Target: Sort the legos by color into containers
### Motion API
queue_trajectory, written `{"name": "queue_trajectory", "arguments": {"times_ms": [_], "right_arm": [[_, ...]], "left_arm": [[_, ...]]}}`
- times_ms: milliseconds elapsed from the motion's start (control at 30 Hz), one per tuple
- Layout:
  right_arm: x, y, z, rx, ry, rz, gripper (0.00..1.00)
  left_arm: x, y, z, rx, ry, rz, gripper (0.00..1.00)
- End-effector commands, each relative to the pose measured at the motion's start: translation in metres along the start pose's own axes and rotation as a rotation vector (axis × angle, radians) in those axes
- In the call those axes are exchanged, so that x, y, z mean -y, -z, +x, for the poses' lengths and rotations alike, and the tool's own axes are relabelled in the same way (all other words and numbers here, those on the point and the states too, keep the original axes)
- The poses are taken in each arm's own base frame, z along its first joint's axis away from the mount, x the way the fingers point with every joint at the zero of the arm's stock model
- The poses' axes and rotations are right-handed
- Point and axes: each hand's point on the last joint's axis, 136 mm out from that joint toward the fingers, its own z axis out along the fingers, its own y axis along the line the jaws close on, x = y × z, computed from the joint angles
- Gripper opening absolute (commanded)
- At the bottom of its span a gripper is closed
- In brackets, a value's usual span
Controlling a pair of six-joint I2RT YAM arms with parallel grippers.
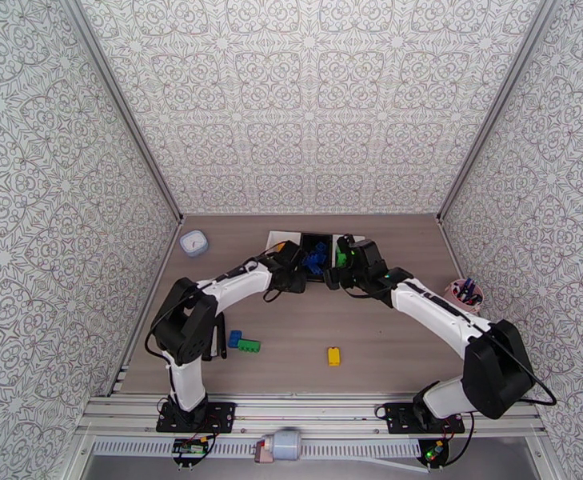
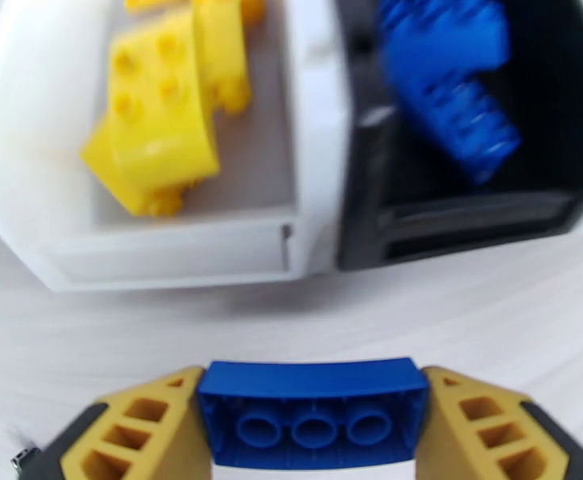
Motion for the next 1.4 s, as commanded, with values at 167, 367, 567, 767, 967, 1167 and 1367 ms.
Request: {"name": "queue_trajectory", "arguments": {"times_ms": [167,367,567,767,967,1167,1367], "right_arm": [[0.008,0.013,0.0,0.034,-0.037,0.023,0.92],[0.009,0.016,-0.001,0.045,-0.043,0.027,0.92],[0.011,0.021,-0.004,0.05,-0.039,0.036,0.92],[0.015,0.03,-0.003,0.046,-0.004,0.055,0.9],[0.021,0.035,0.012,-0.039,-0.131,0.092,0.98],[0.008,0.035,0.044,-0.136,-0.258,0.063,1.0],[-0.009,0.044,0.085,-0.2,-0.309,0.119,1.0]], "left_arm": [[0.03,0.014,-0.072,0.173,0.01,0.069,0.57],[0.049,0.002,-0.106,0.201,-0.005,0.097,0.57],[0.056,-0.021,-0.127,0.188,-0.019,0.097,0.61],[0.054,-0.004,-0.141,0.232,-0.036,0.107,0.81],[0.042,0.031,-0.127,0.278,-0.034,0.13,0.93],[0.035,0.075,-0.087,0.345,-0.096,0.218,0.99],[0.03,0.119,-0.022,0.401,-0.277,0.35,1.0]]}}
